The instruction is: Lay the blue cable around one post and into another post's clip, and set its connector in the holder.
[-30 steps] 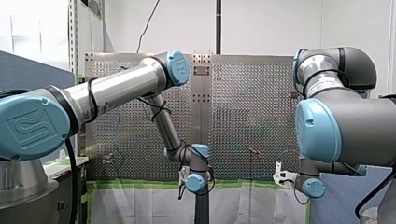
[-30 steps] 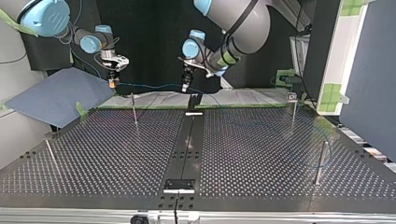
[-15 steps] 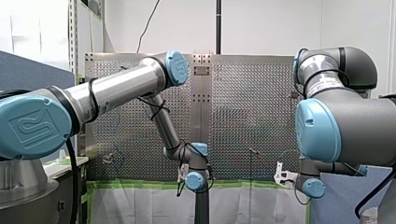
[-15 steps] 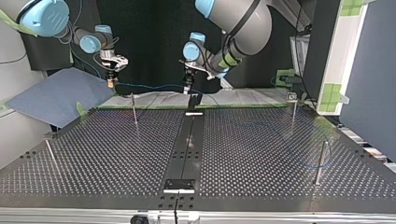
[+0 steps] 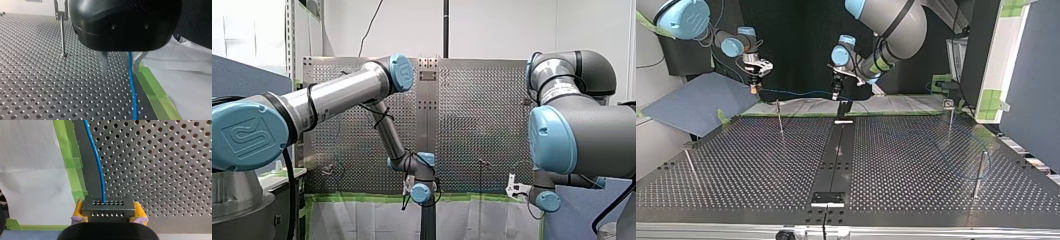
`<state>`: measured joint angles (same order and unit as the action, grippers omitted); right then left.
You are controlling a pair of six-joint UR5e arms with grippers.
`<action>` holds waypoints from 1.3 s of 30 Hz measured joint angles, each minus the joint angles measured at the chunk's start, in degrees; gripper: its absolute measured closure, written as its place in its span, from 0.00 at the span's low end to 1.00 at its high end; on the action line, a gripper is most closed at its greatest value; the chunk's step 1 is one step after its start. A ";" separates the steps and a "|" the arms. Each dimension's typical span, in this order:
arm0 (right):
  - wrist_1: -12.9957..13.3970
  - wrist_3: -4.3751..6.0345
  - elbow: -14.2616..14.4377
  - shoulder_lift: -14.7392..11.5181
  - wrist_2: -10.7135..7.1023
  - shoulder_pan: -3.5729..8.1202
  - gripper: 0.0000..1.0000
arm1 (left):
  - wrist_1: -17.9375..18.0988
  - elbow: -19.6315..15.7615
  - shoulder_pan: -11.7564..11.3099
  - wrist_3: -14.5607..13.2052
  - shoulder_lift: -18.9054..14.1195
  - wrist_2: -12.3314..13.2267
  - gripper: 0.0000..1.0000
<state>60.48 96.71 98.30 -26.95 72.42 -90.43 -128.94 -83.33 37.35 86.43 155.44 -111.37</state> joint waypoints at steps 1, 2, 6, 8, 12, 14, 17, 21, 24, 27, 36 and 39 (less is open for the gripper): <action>0.00 0.00 0.00 0.00 0.00 0.02 1.00 | -0.04 -0.02 0.01 0.01 0.00 0.00 0.84; 0.01 -0.01 0.01 0.00 0.00 0.05 1.00 | -0.05 -0.02 0.01 0.02 -0.01 0.00 0.84; 0.07 -0.01 0.01 0.00 -0.02 0.16 1.00 | -0.08 -0.01 -0.01 0.14 -0.01 0.04 0.96; 0.11 0.01 0.00 0.00 -0.04 0.21 1.00 | -0.09 0.00 -0.03 0.19 0.01 0.05 0.99; 0.22 0.06 -0.02 -0.01 -0.07 0.33 1.00 | -0.09 0.02 -0.05 0.21 -0.01 0.06 0.99; 0.24 0.07 -0.05 -0.01 -0.08 0.37 1.00 | -0.09 0.01 -0.06 0.22 -0.01 0.06 0.99; 0.20 0.07 -0.02 -0.01 -0.13 0.46 1.00 | -0.09 0.00 -0.01 0.24 0.02 0.06 0.99; 0.12 0.03 -0.04 -0.02 -0.22 0.59 1.00 | -0.05 -0.01 0.15 0.88 0.04 0.19 0.99; 0.10 0.00 -0.06 -0.05 -0.30 0.77 1.00 | 0.43 -0.02 0.44 2.02 0.05 0.86 0.99; 0.08 -0.01 -0.07 -0.09 -0.34 1.09 1.00 | 1.61 0.00 0.94 3.33 0.06 2.08 0.99; -0.58 0.28 -0.08 -1.73 -0.74 2.72 1.00 | 4.78 1.54 2.76 6.78 0.14 3.48 0.99; -0.94 0.57 -0.08 -2.45 -0.72 3.29 1.00 | 4.79 2.45 3.23 7.73 0.14 3.55 0.99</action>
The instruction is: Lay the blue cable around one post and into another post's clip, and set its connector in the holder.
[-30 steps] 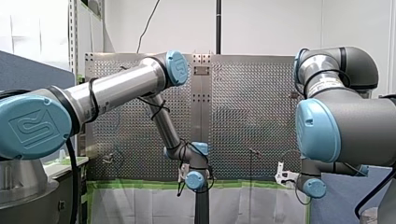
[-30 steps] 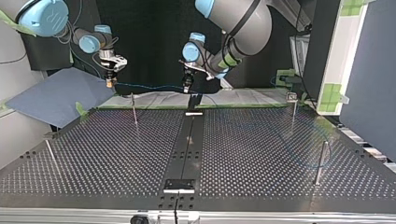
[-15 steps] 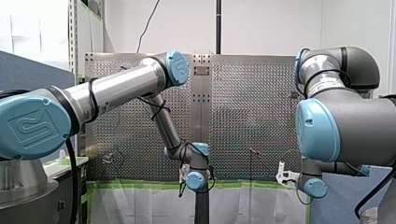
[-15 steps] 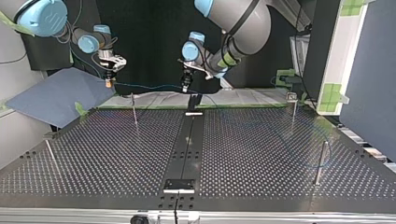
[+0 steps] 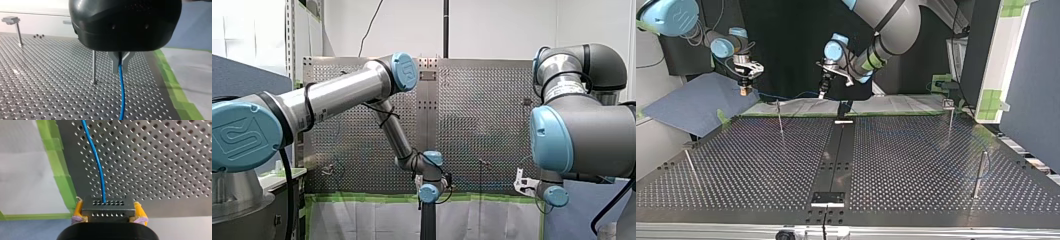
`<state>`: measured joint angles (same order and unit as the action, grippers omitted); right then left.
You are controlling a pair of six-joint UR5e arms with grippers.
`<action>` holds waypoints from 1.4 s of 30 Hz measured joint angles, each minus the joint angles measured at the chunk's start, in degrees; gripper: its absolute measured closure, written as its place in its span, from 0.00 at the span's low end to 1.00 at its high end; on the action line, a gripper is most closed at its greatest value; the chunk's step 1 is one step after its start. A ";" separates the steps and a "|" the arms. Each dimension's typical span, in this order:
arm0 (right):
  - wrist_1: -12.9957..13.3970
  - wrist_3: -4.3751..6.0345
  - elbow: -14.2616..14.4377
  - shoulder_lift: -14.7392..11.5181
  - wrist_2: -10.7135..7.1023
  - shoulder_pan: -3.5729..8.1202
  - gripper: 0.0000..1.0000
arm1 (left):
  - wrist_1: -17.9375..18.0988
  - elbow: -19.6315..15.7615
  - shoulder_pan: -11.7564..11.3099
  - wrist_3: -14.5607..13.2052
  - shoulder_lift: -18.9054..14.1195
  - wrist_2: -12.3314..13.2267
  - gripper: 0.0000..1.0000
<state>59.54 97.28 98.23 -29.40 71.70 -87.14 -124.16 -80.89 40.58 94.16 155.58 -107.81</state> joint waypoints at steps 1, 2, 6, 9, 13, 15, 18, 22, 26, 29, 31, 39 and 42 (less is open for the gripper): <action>-0.06 0.16 0.00 -0.22 0.04 0.17 1.00 | -0.09 0.35 0.16 0.30 0.00 0.05 0.99; -0.12 0.35 0.00 -0.45 0.08 0.34 1.00 | -0.18 0.59 0.27 0.55 0.00 0.10 0.99; -0.34 1.31 0.00 -1.30 0.25 1.16 1.00 | -0.42 1.45 0.73 1.66 0.01 0.35 0.99; -0.30 1.99 0.00 -1.57 0.28 1.70 1.00 | -0.65 1.97 1.00 2.37 0.01 0.78 0.99; -0.07 2.95 -0.01 -1.65 0.29 2.37 1.00 | -1.17 2.85 1.26 3.39 0.27 1.41 0.99; -0.07 3.34 -0.29 -1.65 0.29 2.66 1.00 | -1.78 3.53 1.37 3.77 0.78 1.90 0.99; -0.40 3.66 -1.07 -1.65 0.29 2.94 1.00 | -3.01 4.82 1.84 3.56 2.01 2.31 0.99; -0.84 3.82 -1.75 -1.63 0.27 3.22 1.00 | -4.86 6.68 2.41 3.17 3.74 2.50 0.99; -0.77 3.87 -2.15 -1.63 0.07 3.35 1.00 | -6.26 8.45 2.61 3.57 4.35 3.32 0.99; -1.23 3.80 -2.76 -1.62 -0.02 3.37 1.00 | -6.80 10.10 2.64 3.47 4.45 3.88 0.99; -1.63 3.75 -3.08 -1.63 -0.08 3.39 1.00 | -7.11 11.01 2.65 3.15 4.37 4.07 0.99; -1.95 3.59 -3.39 -1.67 -0.27 3.36 1.00 | -8.87 11.62 3.26 0.97 2.95 5.51 0.99; -2.03 3.49 -3.36 -1.75 -0.46 3.36 1.00 | -9.94 11.35 3.83 -0.12 1.97 5.96 0.99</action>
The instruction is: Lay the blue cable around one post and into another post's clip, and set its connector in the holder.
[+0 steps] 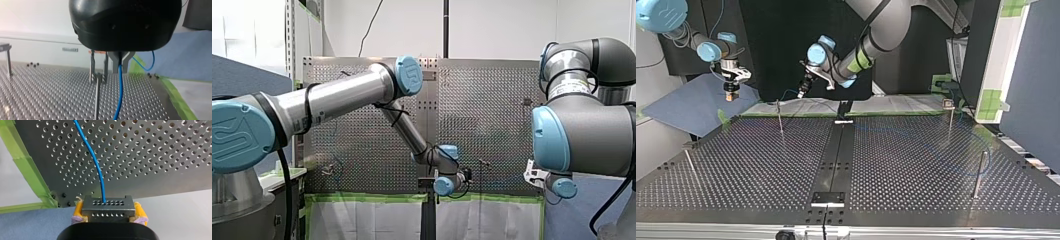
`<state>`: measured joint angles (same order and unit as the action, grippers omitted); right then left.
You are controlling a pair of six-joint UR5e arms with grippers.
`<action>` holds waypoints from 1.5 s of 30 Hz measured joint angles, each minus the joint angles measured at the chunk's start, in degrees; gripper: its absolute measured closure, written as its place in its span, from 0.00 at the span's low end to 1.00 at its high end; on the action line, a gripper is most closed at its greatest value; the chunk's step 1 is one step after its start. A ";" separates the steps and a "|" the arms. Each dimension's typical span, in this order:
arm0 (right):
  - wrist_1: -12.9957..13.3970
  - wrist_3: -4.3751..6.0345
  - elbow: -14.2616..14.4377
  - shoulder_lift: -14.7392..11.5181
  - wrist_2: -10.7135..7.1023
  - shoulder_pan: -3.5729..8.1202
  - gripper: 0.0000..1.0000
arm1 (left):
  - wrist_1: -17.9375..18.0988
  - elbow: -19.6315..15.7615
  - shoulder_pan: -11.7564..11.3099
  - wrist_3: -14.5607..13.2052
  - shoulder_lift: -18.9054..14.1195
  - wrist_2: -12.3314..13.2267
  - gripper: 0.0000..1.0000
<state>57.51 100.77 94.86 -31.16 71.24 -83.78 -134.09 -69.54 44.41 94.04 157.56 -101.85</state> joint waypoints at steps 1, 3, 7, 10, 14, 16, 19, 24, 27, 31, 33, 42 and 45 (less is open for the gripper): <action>-0.12 -0.09 0.05 -0.13 -0.16 0.01 1.00 | -0.31 -0.32 0.20 -0.49 -0.48 0.16 0.99; -0.42 -0.32 0.35 -0.73 -0.54 0.00 1.00 | -0.48 -1.00 0.41 -1.03 -1.29 0.52 0.99; -0.72 -0.51 0.96 -1.93 -0.91 0.03 1.00 | -0.29 -2.78 0.58 -1.49 -3.17 1.16 0.99; -0.72 -0.54 1.50 -2.65 -0.93 0.05 1.00 | -0.27 -4.16 0.59 -1.61 -4.46 1.35 0.99; -0.20 -0.42 2.57 -4.22 -0.86 0.22 1.00 | -0.26 -5.54 0.62 -1.70 -5.46 1.41 0.99; -0.33 -0.30 2.84 -5.25 -0.89 0.37 1.00 | -0.27 -5.80 0.59 -1.72 -5.87 1.41 0.99; -0.57 -0.04 2.98 -6.39 -0.96 0.56 1.00 | -0.24 -5.93 0.39 -1.68 -6.14 1.43 0.99; -0.29 1.11 3.00 -6.97 -1.09 0.89 1.00 | -0.20 -5.93 -0.14 -1.50 -6.22 1.44 0.99; 0.24 2.16 3.01 -7.01 -1.15 1.09 1.00 | -0.16 -5.93 -0.60 -1.01 -6.24 1.44 0.99; 0.78 3.01 3.01 -7.03 -1.18 1.20 1.00 | -0.13 -5.94 -1.42 0.48 -6.22 1.58 0.99; 0.95 3.32 3.01 -7.04 -1.18 1.20 1.00 | -0.11 -5.94 -1.79 1.12 -6.24 1.89 0.99; 1.43 3.64 3.01 -7.04 -1.18 0.99 1.00 | -0.05 -5.93 -3.08 1.82 -6.26 2.93 0.99; 1.47 3.65 3.01 -7.04 -1.18 0.84 1.00 | -0.06 -5.94 -3.34 1.96 -6.23 3.02 0.99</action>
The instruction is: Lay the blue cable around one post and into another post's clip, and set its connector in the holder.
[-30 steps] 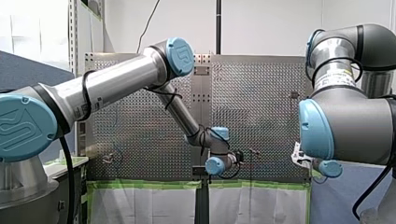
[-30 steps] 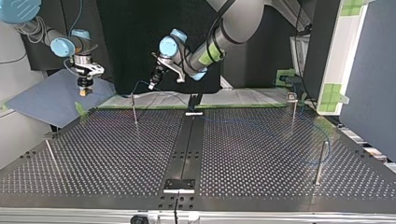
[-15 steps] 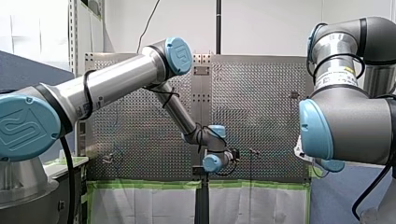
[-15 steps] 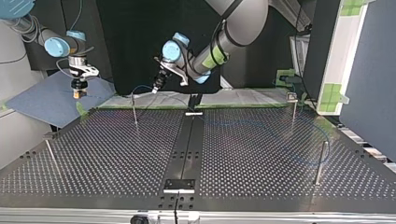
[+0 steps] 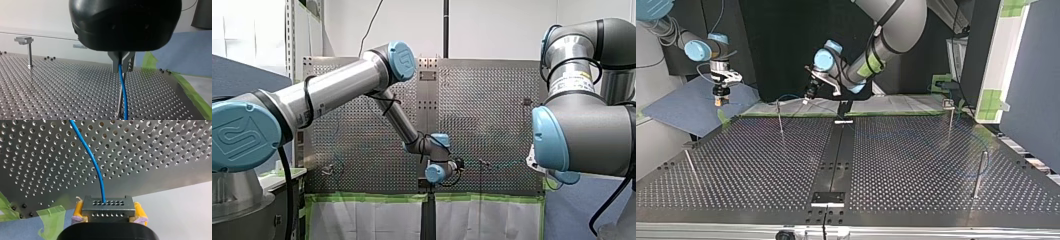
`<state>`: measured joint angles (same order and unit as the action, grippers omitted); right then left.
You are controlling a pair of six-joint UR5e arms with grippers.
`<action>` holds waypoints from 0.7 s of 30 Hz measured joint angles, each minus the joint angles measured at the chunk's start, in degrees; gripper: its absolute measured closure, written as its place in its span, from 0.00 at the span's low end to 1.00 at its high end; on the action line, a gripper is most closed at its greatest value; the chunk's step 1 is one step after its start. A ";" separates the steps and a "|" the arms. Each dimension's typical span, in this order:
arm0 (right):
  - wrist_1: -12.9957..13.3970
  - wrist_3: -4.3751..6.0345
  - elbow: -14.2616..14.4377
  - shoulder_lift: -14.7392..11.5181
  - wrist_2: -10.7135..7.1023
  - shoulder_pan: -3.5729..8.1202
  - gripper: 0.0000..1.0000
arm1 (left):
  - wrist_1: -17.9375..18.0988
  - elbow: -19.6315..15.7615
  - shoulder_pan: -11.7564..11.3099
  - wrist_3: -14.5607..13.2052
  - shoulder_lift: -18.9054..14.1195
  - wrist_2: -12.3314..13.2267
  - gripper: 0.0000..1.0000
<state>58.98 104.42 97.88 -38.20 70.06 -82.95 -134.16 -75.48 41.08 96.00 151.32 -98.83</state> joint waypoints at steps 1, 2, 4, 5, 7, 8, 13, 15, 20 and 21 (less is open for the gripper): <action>-0.01 0.00 0.00 0.00 0.00 -0.03 1.00 | 0.01 0.00 -0.08 0.04 0.00 0.11 0.99; -0.03 0.00 0.00 0.00 0.01 -0.05 1.00 | 0.00 0.00 -0.12 0.03 0.01 0.23 0.99; -0.17 -0.03 0.00 0.00 0.15 -0.10 1.00 | -0.04 0.00 -0.13 -0.08 0.00 0.57 0.99; -0.25 -0.06 0.00 0.00 0.26 -0.11 1.00 | -0.06 0.00 -0.08 -0.13 0.02 0.73 0.99; -0.54 -0.23 0.00 0.00 0.58 -0.13 1.00 | -0.11 0.00 0.16 -0.35 0.01 1.22 0.99; -0.69 -0.34 0.00 0.00 0.67 -0.13 1.00 | -0.12 0.00 0.31 -0.49 0.01 1.47 0.99; -1.74 -1.82 0.00 0.00 -0.02 -0.14 1.00 | -0.14 0.00 0.96 -0.93 -0.02 2.37 0.99; -2.03 -2.39 0.00 0.00 -0.75 -0.11 1.00 | -0.15 0.00 1.10 -0.97 -0.11 2.65 0.99; -2.20 -2.91 0.14 -0.01 -2.63 -0.02 1.00 | -0.24 -0.07 1.22 -1.00 -0.83 3.01 0.99; -2.16 -2.97 0.27 -0.05 -3.10 0.03 1.00 | -0.27 -0.07 1.20 -1.00 -1.04 3.03 0.99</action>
<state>56.82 101.45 98.15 -38.24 66.95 -82.92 -134.43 -75.55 42.28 95.00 150.28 -95.80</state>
